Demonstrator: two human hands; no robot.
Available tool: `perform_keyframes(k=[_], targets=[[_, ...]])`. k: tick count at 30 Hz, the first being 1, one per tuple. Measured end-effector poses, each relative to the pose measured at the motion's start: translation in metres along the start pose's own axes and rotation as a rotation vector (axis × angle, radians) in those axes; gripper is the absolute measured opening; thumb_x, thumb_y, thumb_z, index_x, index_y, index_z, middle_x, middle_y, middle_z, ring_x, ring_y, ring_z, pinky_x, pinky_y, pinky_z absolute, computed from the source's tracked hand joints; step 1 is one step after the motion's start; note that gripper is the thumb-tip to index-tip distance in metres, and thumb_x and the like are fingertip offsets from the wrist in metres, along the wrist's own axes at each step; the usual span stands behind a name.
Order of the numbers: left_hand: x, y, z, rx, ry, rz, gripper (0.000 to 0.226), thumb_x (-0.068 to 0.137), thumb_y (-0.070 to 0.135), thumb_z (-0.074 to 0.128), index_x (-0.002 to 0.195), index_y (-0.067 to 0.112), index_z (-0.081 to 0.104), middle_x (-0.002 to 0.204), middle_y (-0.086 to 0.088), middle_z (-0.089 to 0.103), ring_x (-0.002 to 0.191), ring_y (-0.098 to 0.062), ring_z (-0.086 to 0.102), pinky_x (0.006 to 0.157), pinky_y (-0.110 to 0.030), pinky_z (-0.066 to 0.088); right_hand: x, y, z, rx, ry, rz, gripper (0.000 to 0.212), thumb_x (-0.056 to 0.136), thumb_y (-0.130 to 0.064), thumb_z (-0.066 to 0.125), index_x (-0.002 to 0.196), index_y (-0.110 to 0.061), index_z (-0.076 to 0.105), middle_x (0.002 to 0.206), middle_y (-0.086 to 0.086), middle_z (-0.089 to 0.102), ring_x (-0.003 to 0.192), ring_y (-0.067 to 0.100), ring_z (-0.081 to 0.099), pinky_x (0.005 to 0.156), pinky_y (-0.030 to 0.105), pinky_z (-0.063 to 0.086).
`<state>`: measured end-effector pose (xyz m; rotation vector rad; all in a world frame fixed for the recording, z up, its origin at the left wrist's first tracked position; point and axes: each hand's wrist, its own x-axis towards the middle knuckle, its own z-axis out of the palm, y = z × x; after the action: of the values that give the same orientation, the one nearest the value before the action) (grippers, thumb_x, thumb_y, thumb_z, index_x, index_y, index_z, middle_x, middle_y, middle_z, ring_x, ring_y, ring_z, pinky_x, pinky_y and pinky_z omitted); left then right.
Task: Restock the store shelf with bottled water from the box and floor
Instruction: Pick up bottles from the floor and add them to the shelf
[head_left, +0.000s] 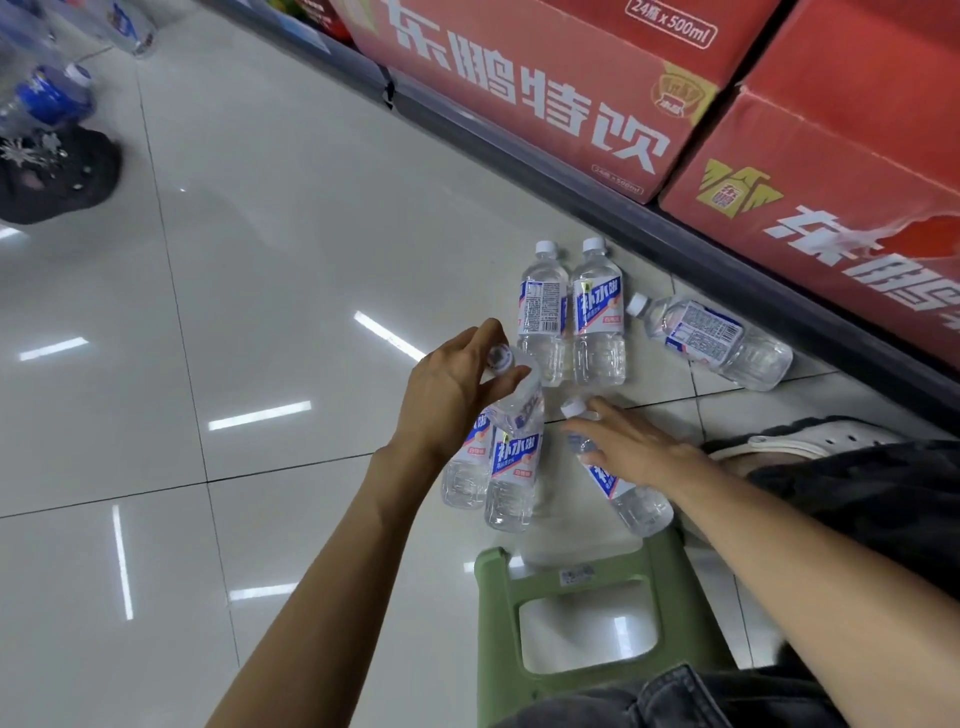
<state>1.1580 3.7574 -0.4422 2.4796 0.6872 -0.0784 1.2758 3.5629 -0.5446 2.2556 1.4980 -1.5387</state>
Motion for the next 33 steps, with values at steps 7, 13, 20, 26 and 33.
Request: perform_keyframes(k=[7, 13, 20, 26, 33], targets=[[-0.001, 0.008, -0.003, 0.008, 0.004, 0.058, 0.037, 0.088, 0.052, 0.058, 0.091, 0.015, 0.052, 0.078, 0.010, 0.057, 0.058, -0.009, 0.045, 0.054, -0.008, 0.026, -0.031, 0.019, -0.011, 0.071, 0.156, -0.010, 0.091, 0.082, -0.027, 0.068, 0.151, -0.039, 0.010, 0.124, 0.005, 0.041, 0.113, 0.022, 0.048, 0.094, 0.032, 0.043], [0.002, 0.031, 0.001, 0.082, -0.076, 0.130, 0.034, 0.087, 0.044, 0.065, 0.097, 0.014, 0.054, 0.086, 0.000, 0.065, 0.063, -0.019, 0.053, 0.059, -0.022, 0.033, -0.046, 0.035, -0.028, 0.234, 0.101, 0.094, 0.082, 0.068, -0.020, 0.083, 0.133, -0.024, 0.032, 0.124, 0.003, 0.047, 0.114, 0.022, 0.053, 0.089, 0.031, 0.045], [0.001, 0.059, 0.006, 0.138, -0.096, 0.216, 0.037, 0.087, 0.045, 0.063, 0.108, 0.016, 0.055, 0.094, 0.000, 0.067, 0.075, -0.027, 0.062, 0.061, -0.027, 0.040, -0.066, 0.025, -0.045, 0.188, 0.080, 0.075, 0.055, 0.075, -0.021, 0.078, 0.118, -0.033, 0.046, 0.098, -0.002, 0.050, 0.086, 0.021, 0.056, 0.060, 0.025, 0.044], [0.006, 0.091, -0.001, 0.124, -0.064, 0.308, 0.038, 0.087, 0.044, 0.066, 0.109, 0.015, 0.056, 0.093, -0.002, 0.069, 0.075, -0.030, 0.063, 0.061, -0.028, 0.040, -0.108, 0.020, -0.060, -0.058, 0.226, 0.066, 0.040, 0.082, -0.026, 0.072, 0.115, -0.018, 0.050, 0.107, 0.007, 0.055, 0.093, 0.023, 0.052, 0.069, 0.030, 0.034], [0.018, 0.137, -0.030, 0.144, -0.027, 0.388, 0.037, 0.085, 0.045, 0.066, 0.099, 0.014, 0.051, 0.084, -0.005, 0.065, 0.074, -0.036, 0.057, 0.062, -0.035, 0.044, -0.180, 0.012, -0.118, -0.131, 0.537, 0.105, 0.028, 0.078, -0.030, 0.070, 0.097, -0.019, 0.051, 0.070, -0.010, 0.031, 0.072, 0.020, 0.043, 0.047, 0.022, 0.018]])
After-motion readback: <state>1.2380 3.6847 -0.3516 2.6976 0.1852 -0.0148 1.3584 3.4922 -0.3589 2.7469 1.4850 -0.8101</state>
